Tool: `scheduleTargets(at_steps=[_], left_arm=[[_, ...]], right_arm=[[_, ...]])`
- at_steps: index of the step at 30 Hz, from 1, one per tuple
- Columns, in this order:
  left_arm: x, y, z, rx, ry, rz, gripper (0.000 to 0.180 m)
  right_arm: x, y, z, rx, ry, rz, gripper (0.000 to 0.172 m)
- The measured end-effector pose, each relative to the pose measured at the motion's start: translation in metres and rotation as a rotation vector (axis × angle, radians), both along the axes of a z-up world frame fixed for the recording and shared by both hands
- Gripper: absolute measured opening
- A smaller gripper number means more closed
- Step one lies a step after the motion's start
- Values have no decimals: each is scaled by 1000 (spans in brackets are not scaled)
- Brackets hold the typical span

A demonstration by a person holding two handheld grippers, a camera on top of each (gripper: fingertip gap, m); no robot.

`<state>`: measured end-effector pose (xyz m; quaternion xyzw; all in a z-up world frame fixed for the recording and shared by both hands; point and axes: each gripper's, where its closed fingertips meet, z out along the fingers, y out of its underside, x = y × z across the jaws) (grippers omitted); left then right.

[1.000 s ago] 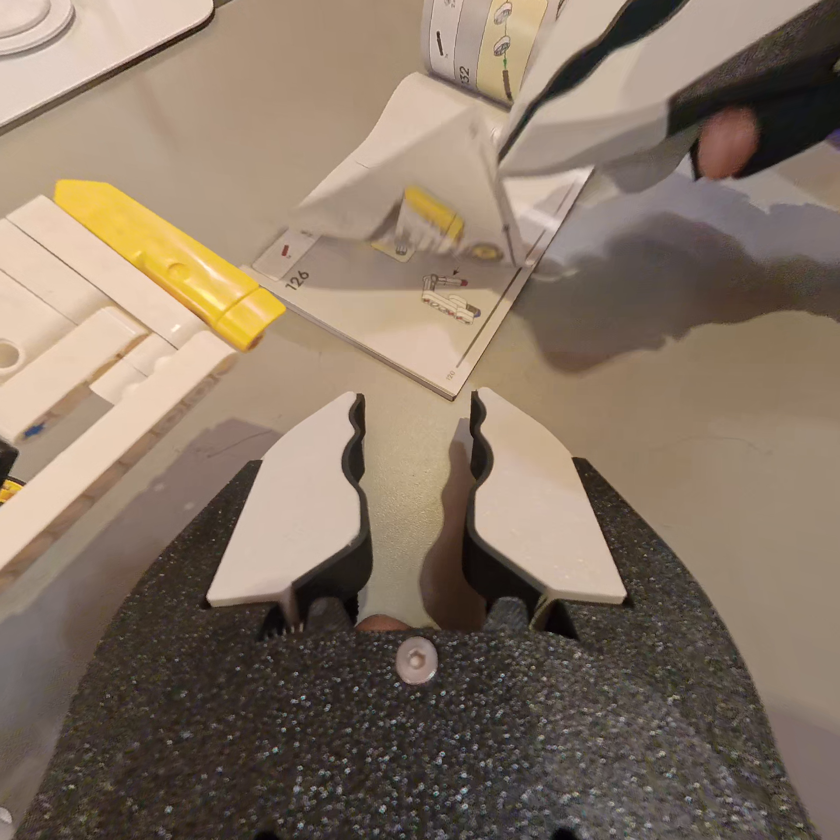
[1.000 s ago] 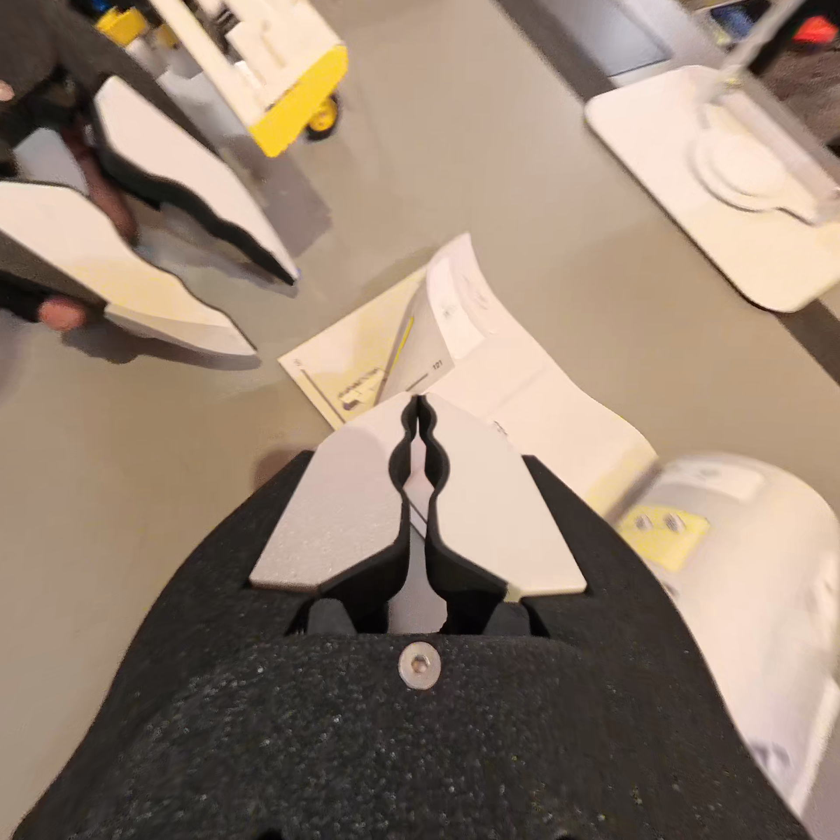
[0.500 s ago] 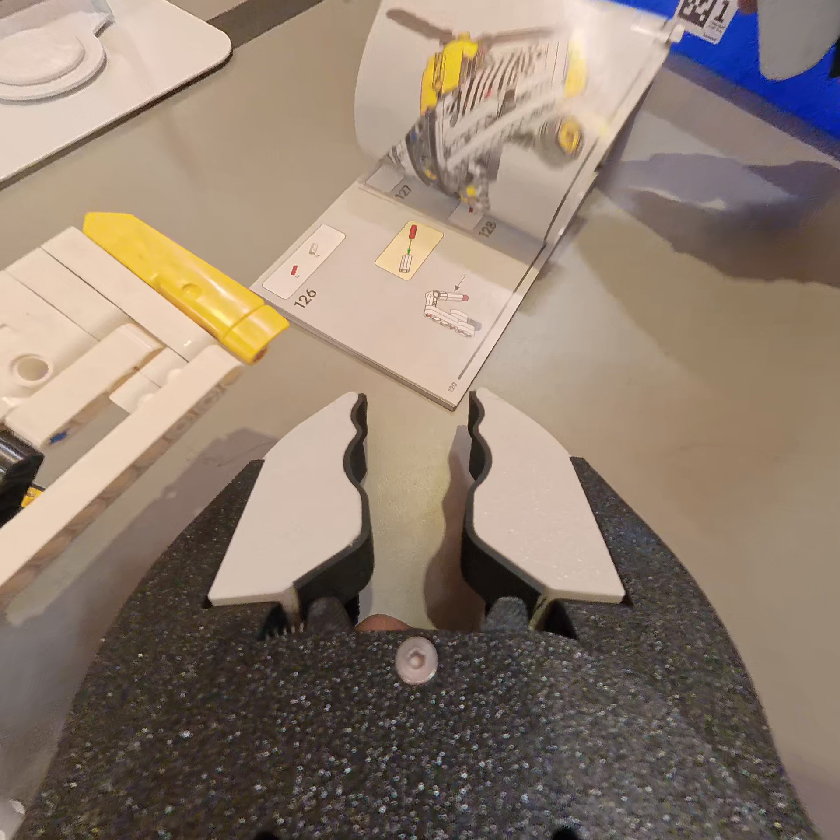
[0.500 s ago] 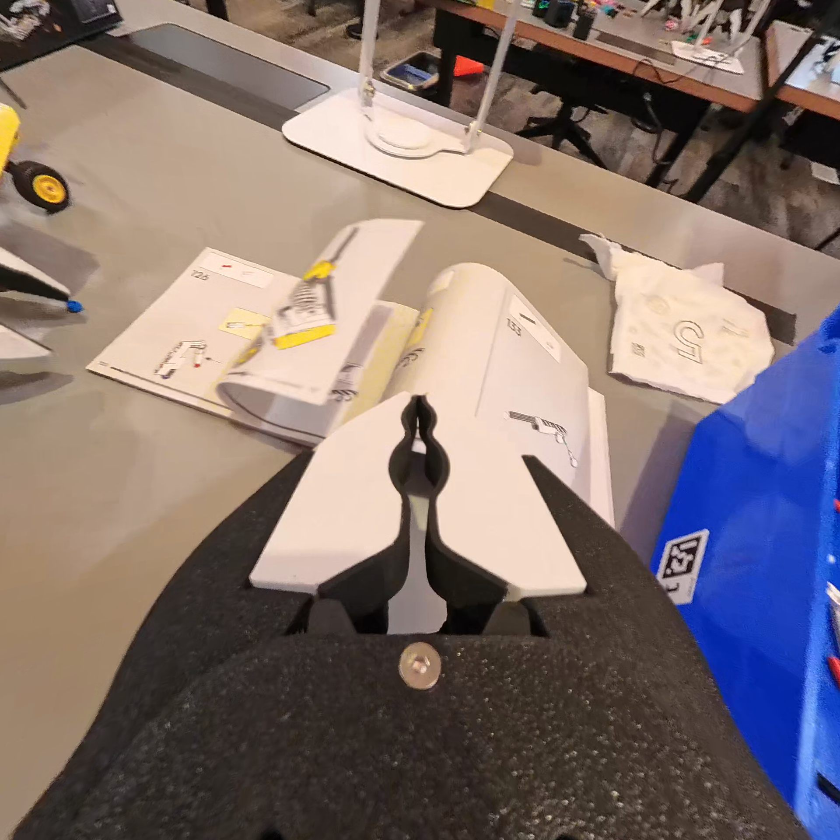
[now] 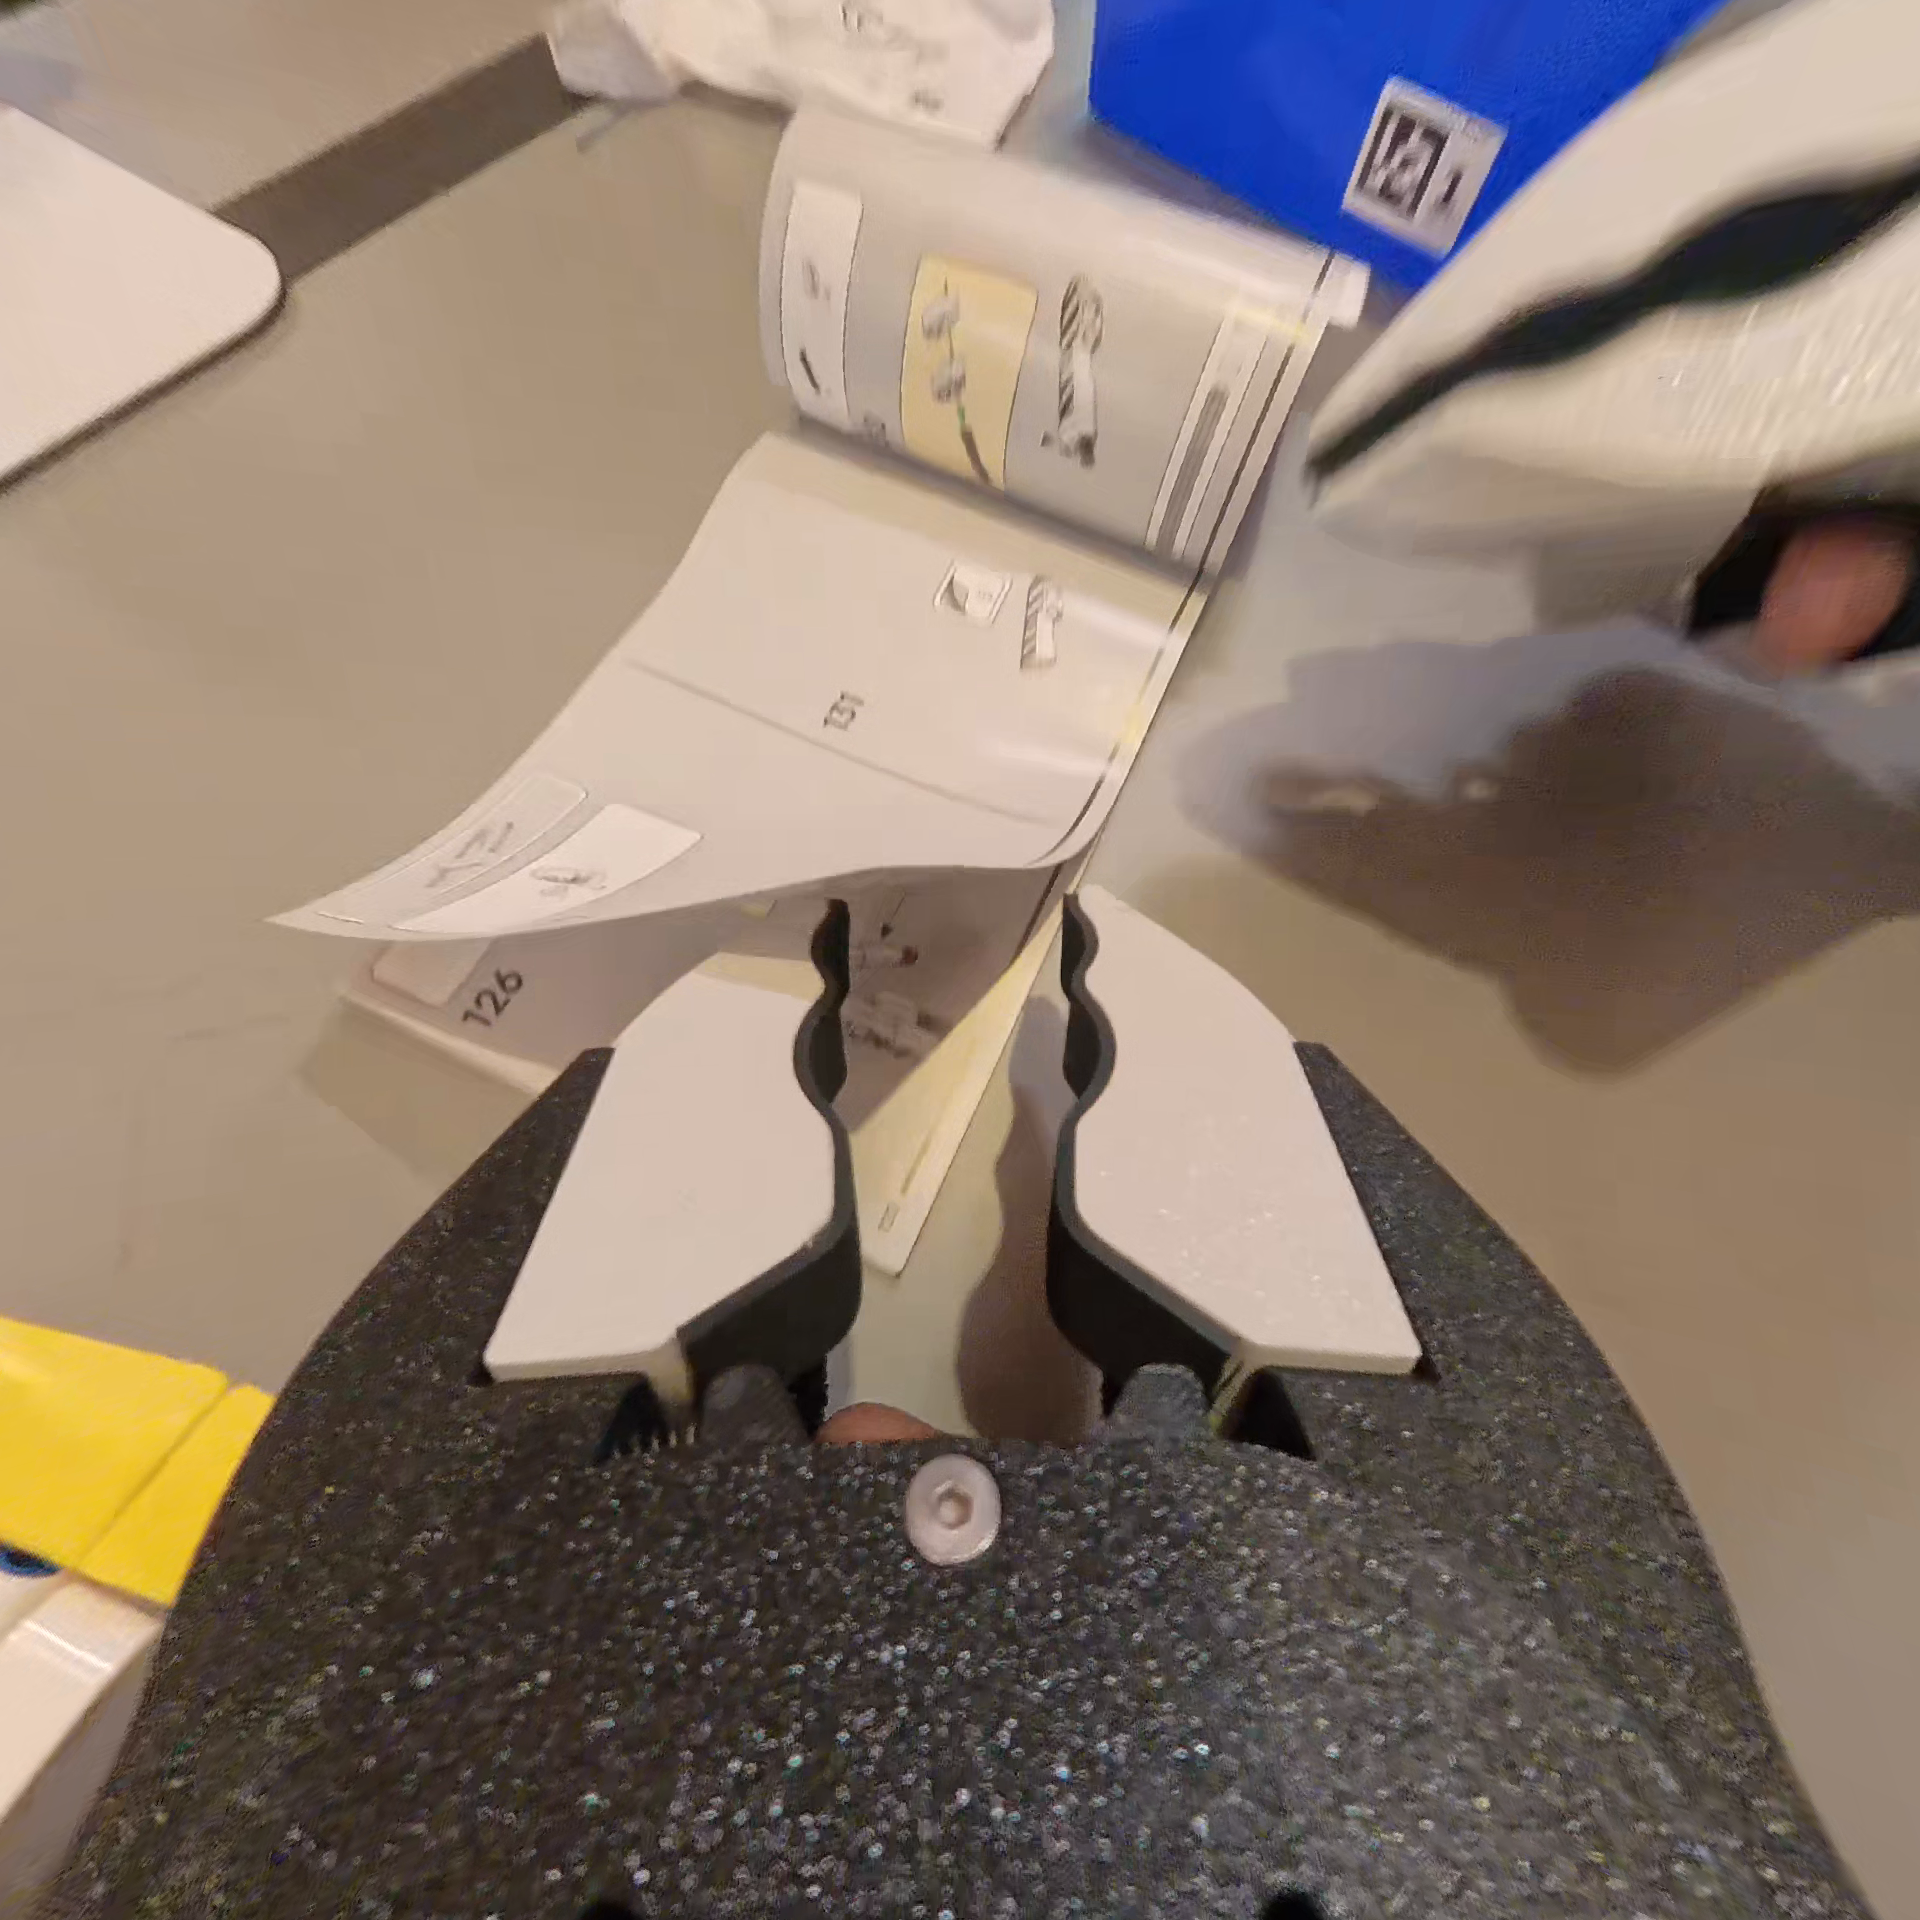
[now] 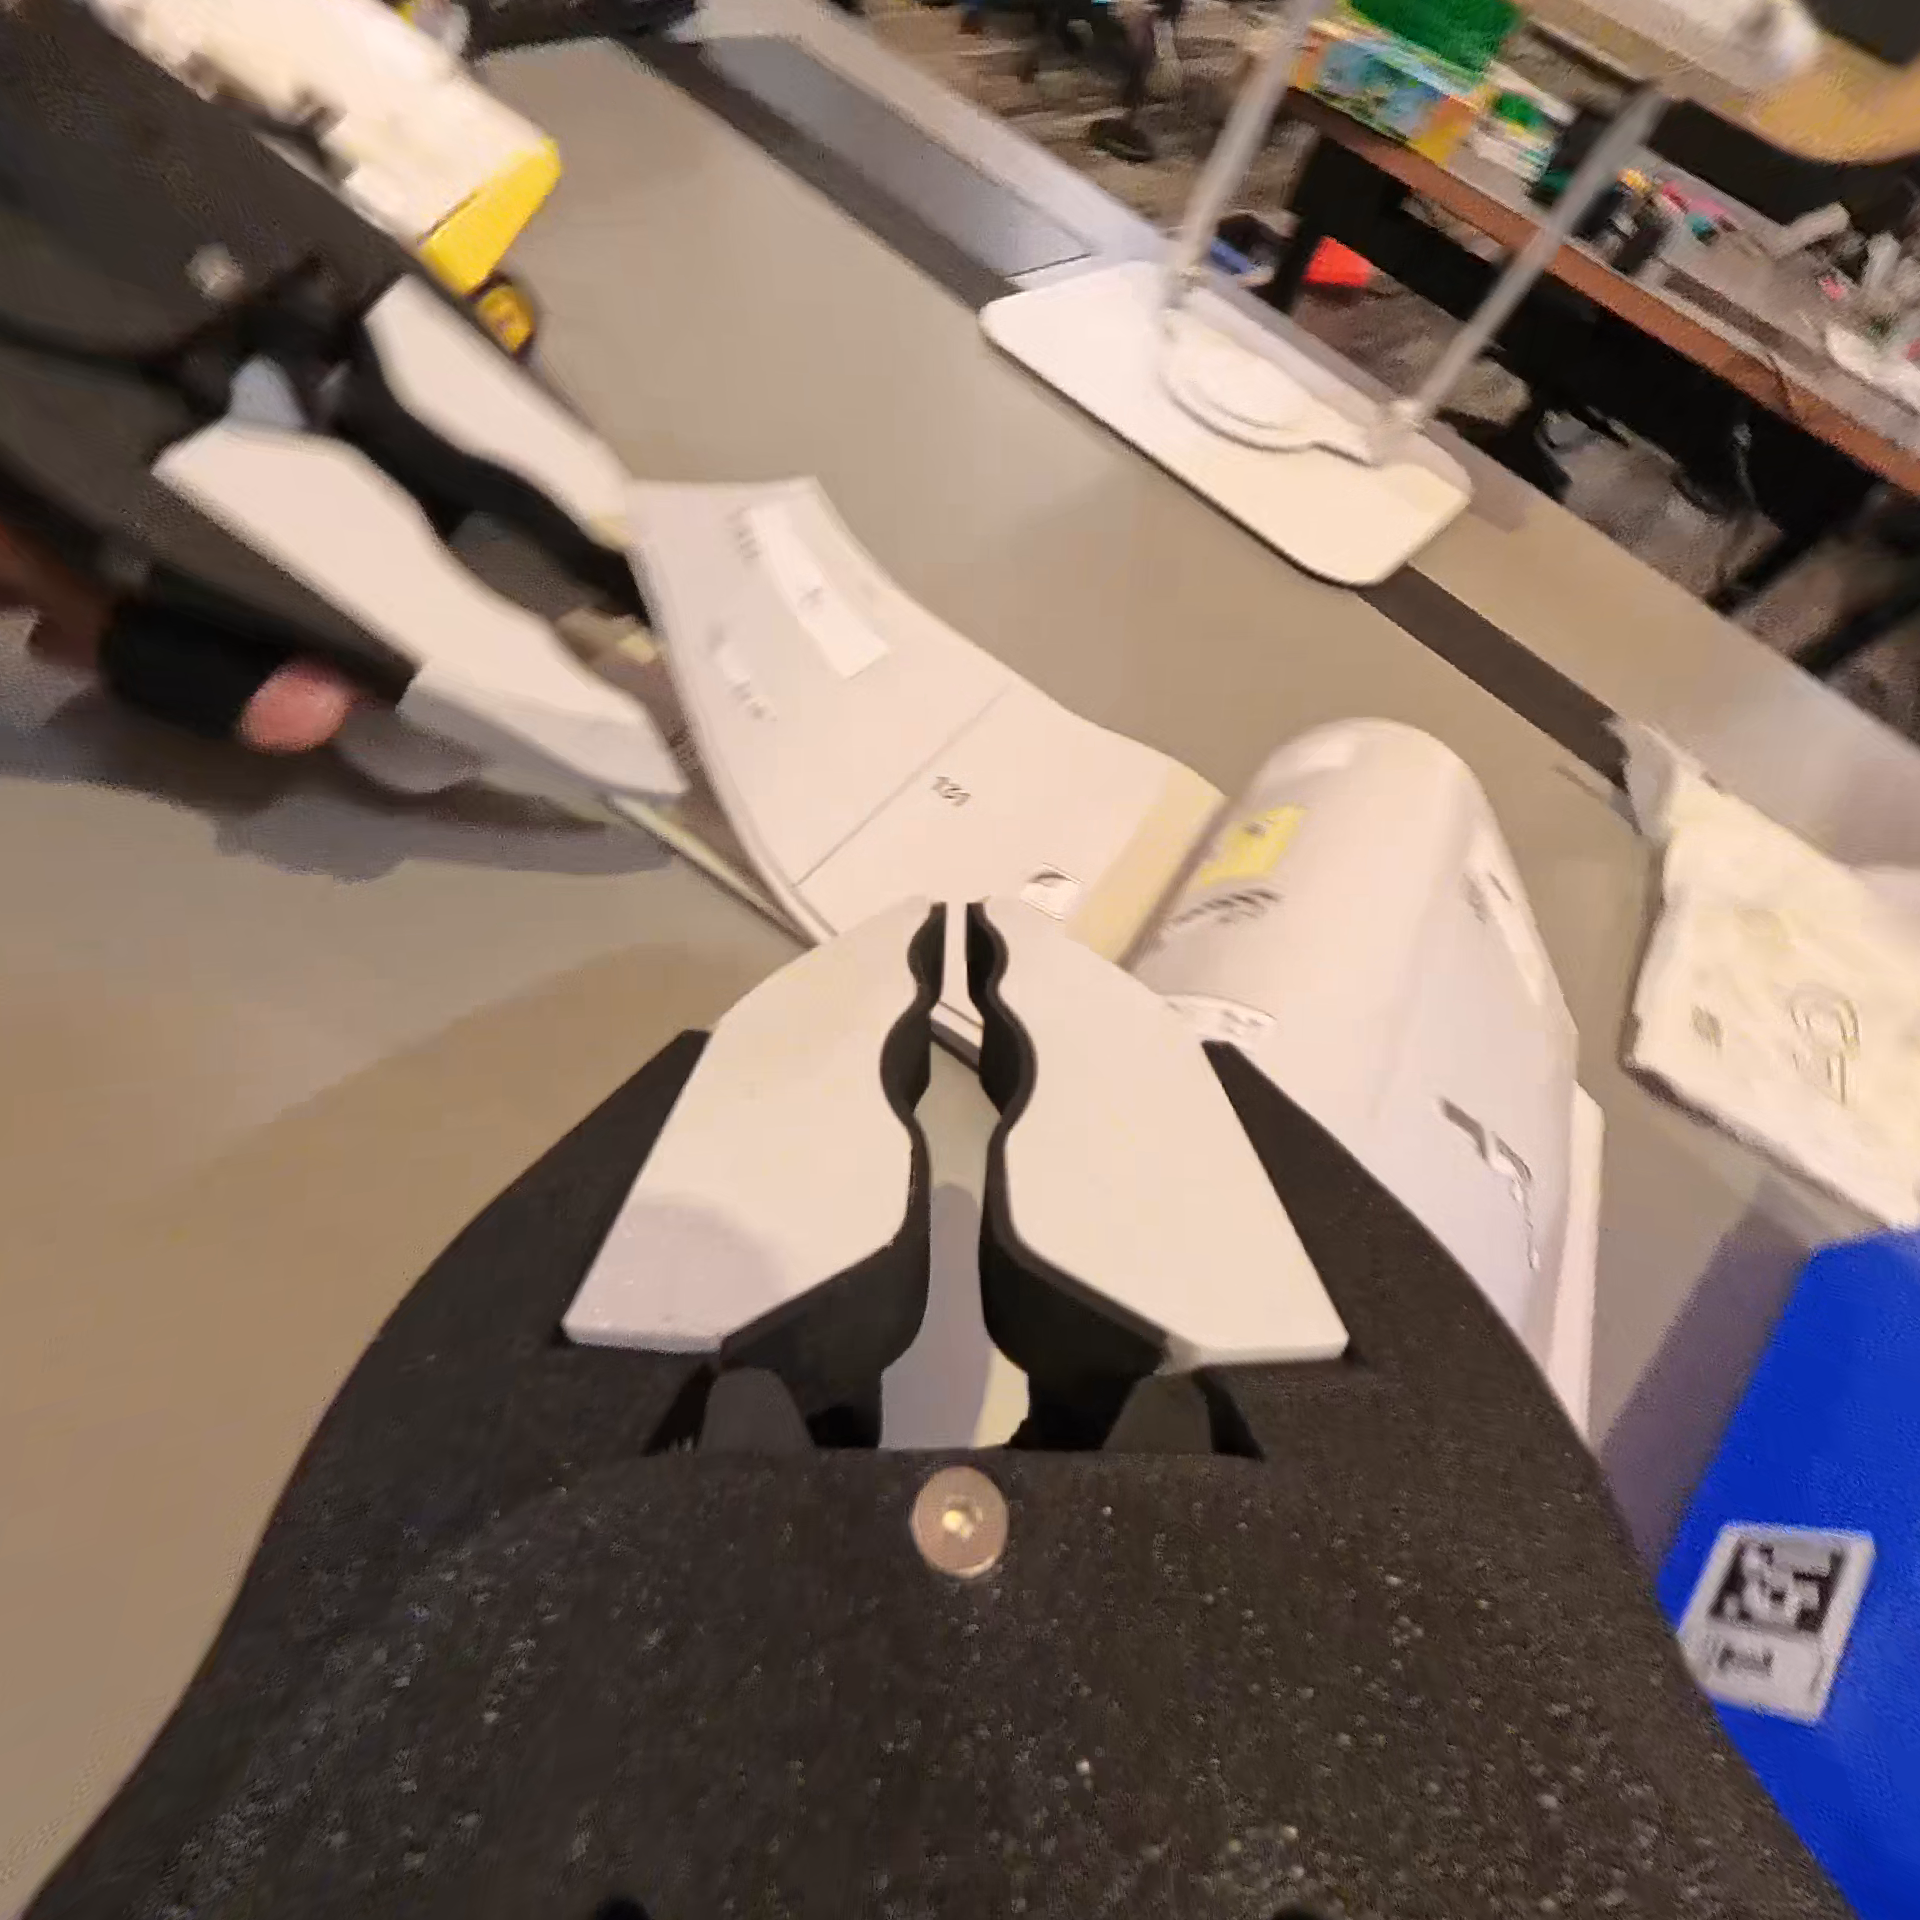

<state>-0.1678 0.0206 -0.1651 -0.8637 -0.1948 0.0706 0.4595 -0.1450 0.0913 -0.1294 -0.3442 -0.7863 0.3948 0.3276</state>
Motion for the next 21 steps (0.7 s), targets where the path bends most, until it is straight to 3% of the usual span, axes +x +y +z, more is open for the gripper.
scheduleTargets(at_steps=[5,9,13,16,21], left_arm=[[4,20,22,116,-30,-26,41],[5,27,25,136,-29,-44,41],[6,31,32,194,-56,-58,41],[6,31,37,224,-67,-65,41],[8,26,39,238,-57,-63,41]], right_arm=[[-6,-27,-31,228,-21,121,34],[-16,-39,-48,239,-106,136,40],[-30,-33,-46,209,-99,45,26],[-33,-26,-34,99,-90,-10,0],[-37,10,-12,-126,-70,-163,0]])
